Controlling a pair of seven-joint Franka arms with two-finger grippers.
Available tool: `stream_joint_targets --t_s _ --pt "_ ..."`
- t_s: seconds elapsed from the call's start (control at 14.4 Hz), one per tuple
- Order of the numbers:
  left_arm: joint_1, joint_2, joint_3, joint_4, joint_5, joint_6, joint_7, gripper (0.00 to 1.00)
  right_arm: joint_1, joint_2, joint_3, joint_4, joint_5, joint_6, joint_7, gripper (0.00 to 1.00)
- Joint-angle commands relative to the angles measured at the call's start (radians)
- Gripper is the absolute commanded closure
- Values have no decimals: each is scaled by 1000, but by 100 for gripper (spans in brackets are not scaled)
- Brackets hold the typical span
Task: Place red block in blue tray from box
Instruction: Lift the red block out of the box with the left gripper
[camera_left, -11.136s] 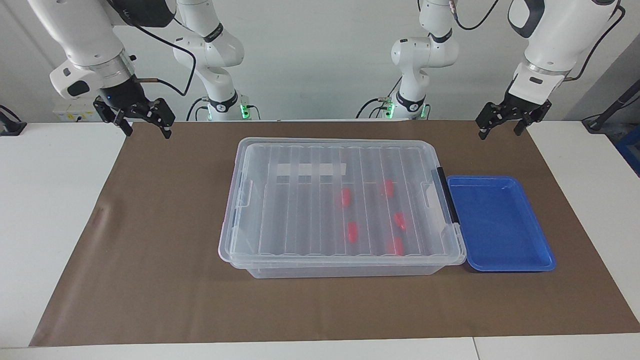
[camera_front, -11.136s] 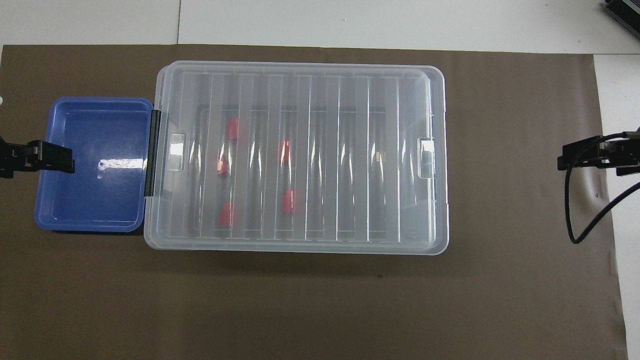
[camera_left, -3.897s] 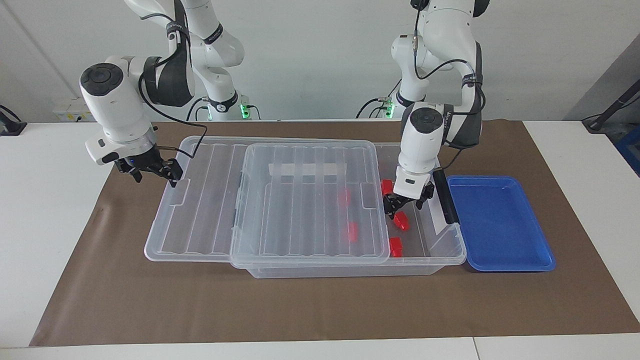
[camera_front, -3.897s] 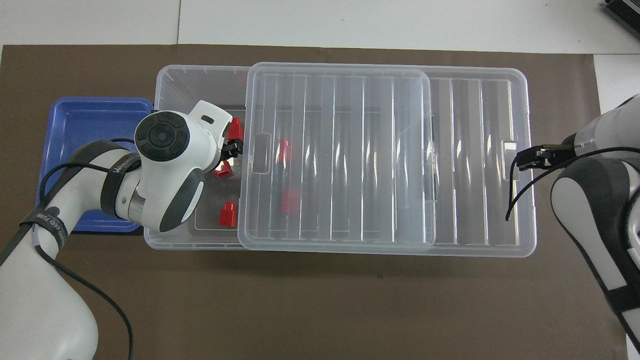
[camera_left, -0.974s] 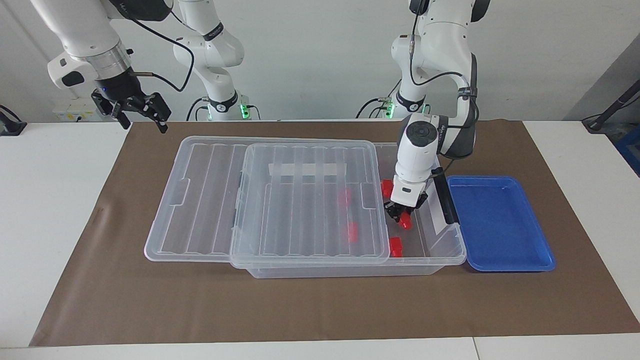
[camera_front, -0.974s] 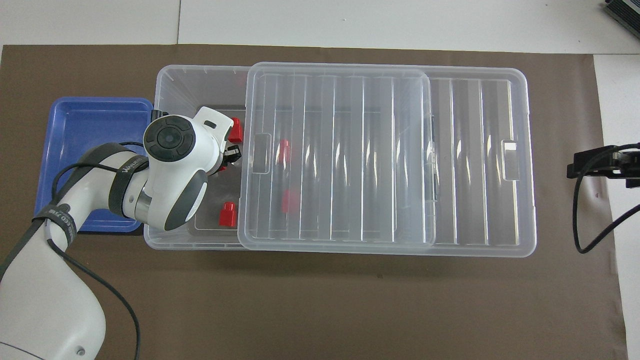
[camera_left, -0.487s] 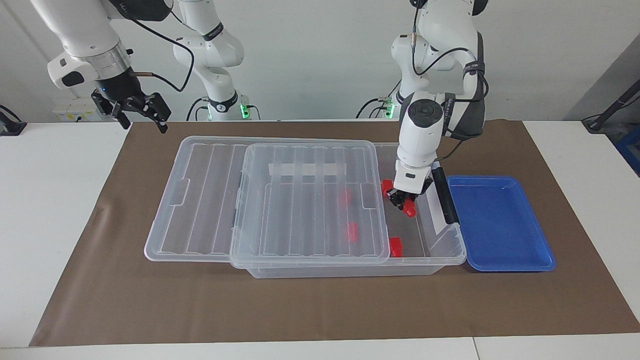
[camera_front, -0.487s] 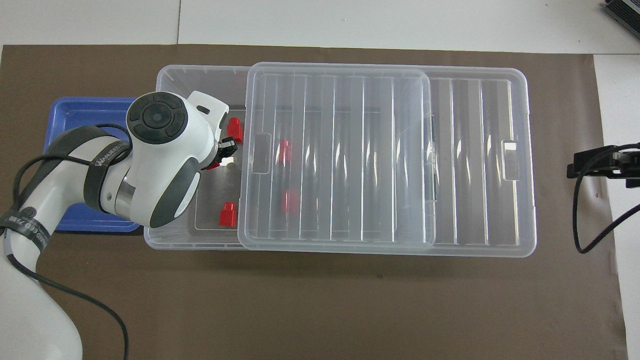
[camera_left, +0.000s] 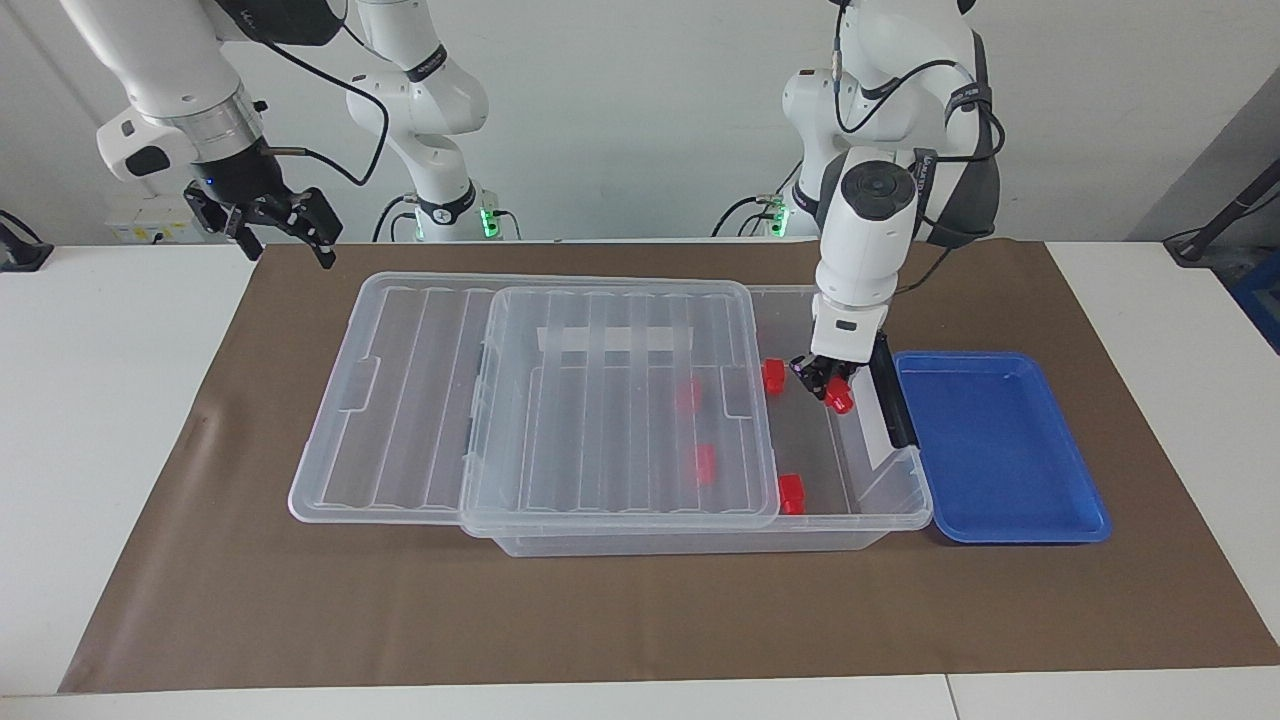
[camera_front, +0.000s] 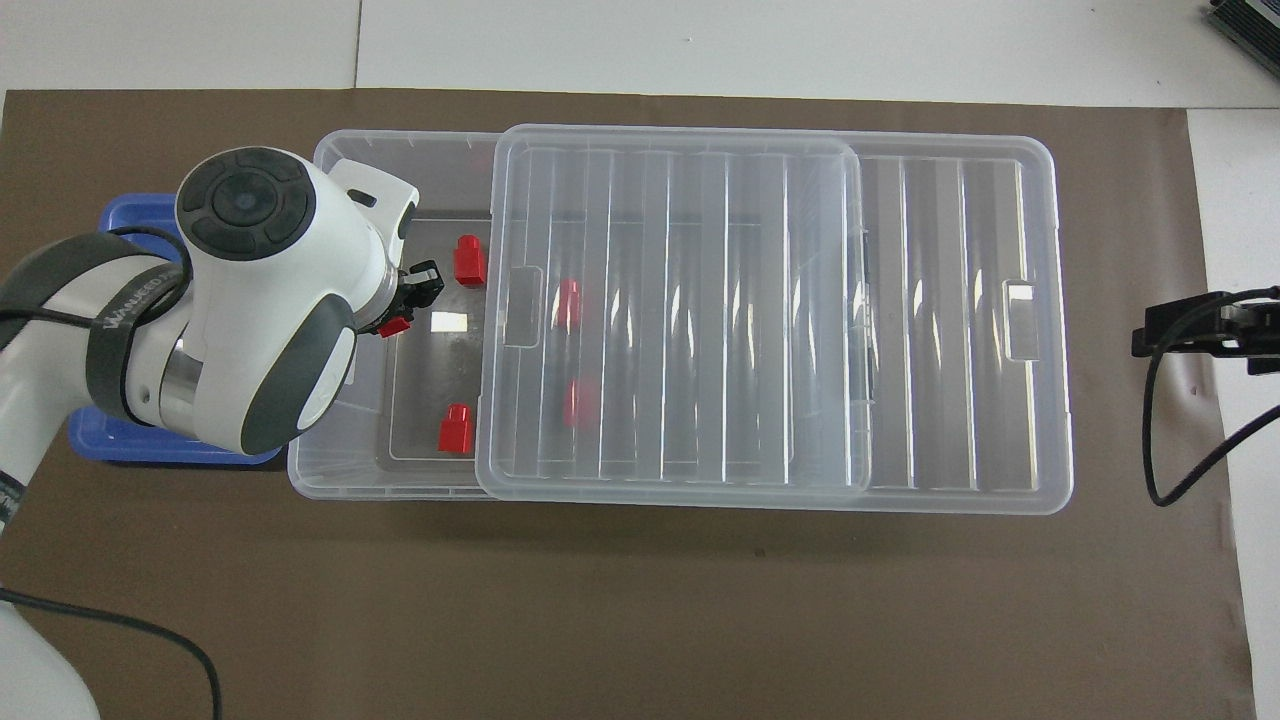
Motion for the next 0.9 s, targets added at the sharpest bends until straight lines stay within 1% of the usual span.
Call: stream_joint_targets --t_s 0.0,0.07,0.14,0.21,0.28,0.35,0.42,0.56,0.7,0.77,0.84 --pt "42 -3 0 95 -49 -115 20 100 -15 -15 -2 -34 19 34 -48 52" --pt "53 -3 6 135 -77 -153 43 100 -20 -15 -2 -43 18 48 -48 73" --pt "78 -3 6 170 -88 -199 93 100 -38 -15 -2 -55 18 69 -51 90" --pt "108 -4 6 205 -88 -254 157 100 -49 -15 -2 -70 18 89 -57 100" --pt "149 -6 6 230 -89 -303 240 100 -61 -14 -2 -93 18 122 -74 100" --pt "200 -23 4 245 -89 -336 333 100 -66 -14 -2 -126 18 160 -97 100" --pt "237 -53 7 244 -91 -340 436 100 -69 -12 -2 -158 18 200 -125 100" --pt "329 -72 7 235 -91 -328 663 100 -78 0 -2 -202 18 279 -158 100" --pt "383 -90 9 185 -89 -249 779 100 -78 52 -2 -210 18 342 -232 100" --pt "407 -107 9 128 -89 -183 800 100 -78 77 0 -212 18 378 -255 100" --pt "414 -127 9 50 -89 -97 813 100 -78 95 0 -213 18 404 -263 100"
